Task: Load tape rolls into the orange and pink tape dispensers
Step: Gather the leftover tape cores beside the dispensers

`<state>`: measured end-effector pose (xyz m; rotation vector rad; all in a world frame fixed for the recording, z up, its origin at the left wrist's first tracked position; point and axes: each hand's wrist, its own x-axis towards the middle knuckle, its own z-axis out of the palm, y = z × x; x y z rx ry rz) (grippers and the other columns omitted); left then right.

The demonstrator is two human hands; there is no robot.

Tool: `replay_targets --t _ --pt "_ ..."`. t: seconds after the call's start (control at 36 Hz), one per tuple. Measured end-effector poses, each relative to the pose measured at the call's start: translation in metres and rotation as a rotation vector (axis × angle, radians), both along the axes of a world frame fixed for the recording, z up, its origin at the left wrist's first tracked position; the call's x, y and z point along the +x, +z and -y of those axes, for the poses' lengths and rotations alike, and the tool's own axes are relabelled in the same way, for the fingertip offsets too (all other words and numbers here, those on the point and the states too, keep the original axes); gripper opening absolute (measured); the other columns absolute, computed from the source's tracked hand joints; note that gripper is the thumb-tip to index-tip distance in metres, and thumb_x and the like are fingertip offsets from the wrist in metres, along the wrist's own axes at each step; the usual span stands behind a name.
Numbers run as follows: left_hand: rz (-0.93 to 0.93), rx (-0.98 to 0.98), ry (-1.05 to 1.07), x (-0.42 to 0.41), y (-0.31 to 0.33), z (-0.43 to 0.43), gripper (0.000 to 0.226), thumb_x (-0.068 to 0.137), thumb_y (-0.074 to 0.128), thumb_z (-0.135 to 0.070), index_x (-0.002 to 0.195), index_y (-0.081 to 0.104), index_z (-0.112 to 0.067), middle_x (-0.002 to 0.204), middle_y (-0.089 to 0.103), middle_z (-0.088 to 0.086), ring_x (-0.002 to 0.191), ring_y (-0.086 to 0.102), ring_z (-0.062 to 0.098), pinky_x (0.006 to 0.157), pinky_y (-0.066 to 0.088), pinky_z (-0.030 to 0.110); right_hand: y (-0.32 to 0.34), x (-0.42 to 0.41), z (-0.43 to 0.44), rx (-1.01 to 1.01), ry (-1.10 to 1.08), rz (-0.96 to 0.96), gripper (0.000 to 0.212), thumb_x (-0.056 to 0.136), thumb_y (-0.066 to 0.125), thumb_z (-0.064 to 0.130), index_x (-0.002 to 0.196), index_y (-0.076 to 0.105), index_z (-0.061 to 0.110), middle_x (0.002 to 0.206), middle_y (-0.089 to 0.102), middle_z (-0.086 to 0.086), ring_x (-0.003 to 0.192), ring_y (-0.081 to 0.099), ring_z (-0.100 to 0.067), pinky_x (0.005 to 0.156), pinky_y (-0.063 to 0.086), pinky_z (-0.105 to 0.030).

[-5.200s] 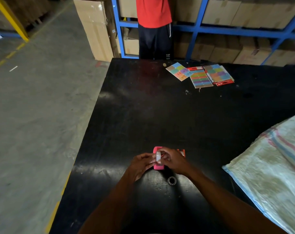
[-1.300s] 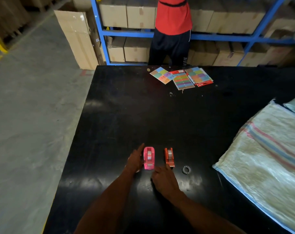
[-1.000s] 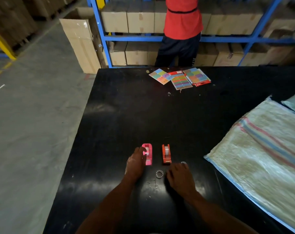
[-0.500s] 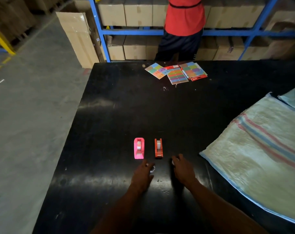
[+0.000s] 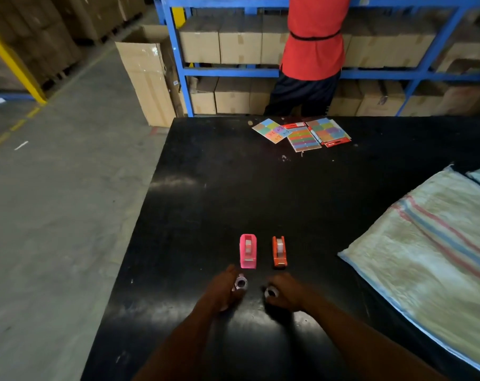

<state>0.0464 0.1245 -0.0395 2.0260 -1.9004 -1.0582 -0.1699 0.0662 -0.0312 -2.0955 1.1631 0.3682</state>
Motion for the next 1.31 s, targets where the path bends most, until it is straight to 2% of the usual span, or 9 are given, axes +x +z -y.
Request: replay_targets --t 0.11,0.22,0.33,0.44,0.64,0.83,1.03,1.17,1.31 --pt "0.030 -0.023 0.033 0.048 0.009 0.007 0.042 0.080 0.072 -0.028 0.117 0.057 -0.014 0.120 0.058 0.009 0.108 0.061 0.027 0.089 0.045 0.030 0.014 0.052 0.003 -0.052 0.004 0.095 0.014 0.085 0.063 0.037 0.084 0.049 0.036 0.099 0.056 0.006 0.084 0.056 -0.008 0.077 0.051 -0.031" --pt "0.048 -0.058 0.060 0.085 0.016 0.015 0.041 0.079 0.073 -0.027 0.115 0.057 -0.014 0.117 0.058 0.008 0.104 0.062 0.028 0.088 0.048 0.035 0.022 0.097 0.009 -0.203 -0.049 0.155 0.011 0.086 0.060 0.033 0.090 0.052 0.025 0.103 0.053 0.002 0.080 0.057 -0.014 0.067 0.043 -0.028" --pt "0.065 -0.082 0.069 0.107 0.020 0.025 0.042 0.077 0.074 -0.027 0.114 0.058 -0.015 0.117 0.058 0.007 0.103 0.063 0.029 0.087 0.049 0.036 0.021 0.126 0.019 -0.298 -0.071 0.097 0.025 0.088 0.059 0.024 0.110 0.055 0.013 0.121 0.054 -0.007 0.098 0.060 -0.025 0.072 0.041 -0.030" --pt "0.054 -0.082 0.084 0.120 0.017 0.035 0.039 0.074 0.073 -0.030 0.109 0.059 -0.019 0.113 0.058 0.005 0.098 0.064 0.029 0.082 0.050 0.036 0.019 0.147 0.030 -0.353 -0.065 0.017 0.033 0.090 0.057 0.019 0.120 0.053 0.009 0.128 0.052 -0.011 0.110 0.059 -0.030 0.084 0.051 -0.040" --pt "0.048 -0.093 0.087 0.127 0.004 0.057 0.040 0.079 0.068 -0.032 0.115 0.056 -0.020 0.120 0.056 0.004 0.104 0.063 0.030 0.085 0.050 0.037 0.007 0.173 0.045 -0.375 -0.076 -0.076 0.032 0.092 0.054 0.011 0.123 0.052 0.008 0.128 0.051 -0.013 0.108 0.060 -0.031 0.076 0.049 -0.037" --pt "0.050 -0.054 0.106 0.120 -0.018 0.070 0.031 0.080 0.063 -0.031 0.110 0.057 -0.023 0.118 0.056 0.001 0.104 0.062 0.027 0.081 0.049 0.035 -0.012 0.185 0.052 -0.382 -0.054 -0.168 0.032 0.095 0.048 0.005 0.127 0.050 0.007 0.130 0.053 -0.017 0.115 0.056 -0.032 0.089 0.048 -0.039" --pt "-0.015 -0.047 0.165 0.122 -0.043 0.068 0.044 0.073 0.065 -0.028 0.115 0.059 -0.020 0.120 0.058 0.006 0.112 0.057 0.027 0.093 0.047 0.034 -0.019 0.190 0.055 -0.327 -0.057 -0.210 0.037 0.096 0.047 0.007 0.134 0.047 0.008 0.136 0.048 -0.018 0.120 0.053 -0.034 0.093 0.049 -0.041" --pt "-0.012 -0.045 0.193 0.120 -0.046 0.071 0.040 0.071 0.066 -0.030 0.109 0.059 -0.024 0.115 0.056 0.002 0.106 0.059 0.024 0.086 0.049 0.033 -0.019 0.190 0.054 -0.309 -0.073 -0.203 0.035 0.096 0.051 0.009 0.131 0.050 0.008 0.136 0.047 -0.018 0.118 0.054 -0.032 0.094 0.049 -0.039" --pt "0.019 -0.014 0.182 0.116 -0.042 0.069 0.056 0.073 0.068 -0.029 0.127 0.051 -0.023 0.131 0.050 0.003 0.120 0.052 0.025 0.097 0.046 0.034 -0.011 0.190 0.048 -0.279 -0.083 -0.200 0.042 0.096 0.055 0.012 0.137 0.045 0.007 0.141 0.042 -0.019 0.121 0.052 -0.032 0.097 0.048 -0.039"
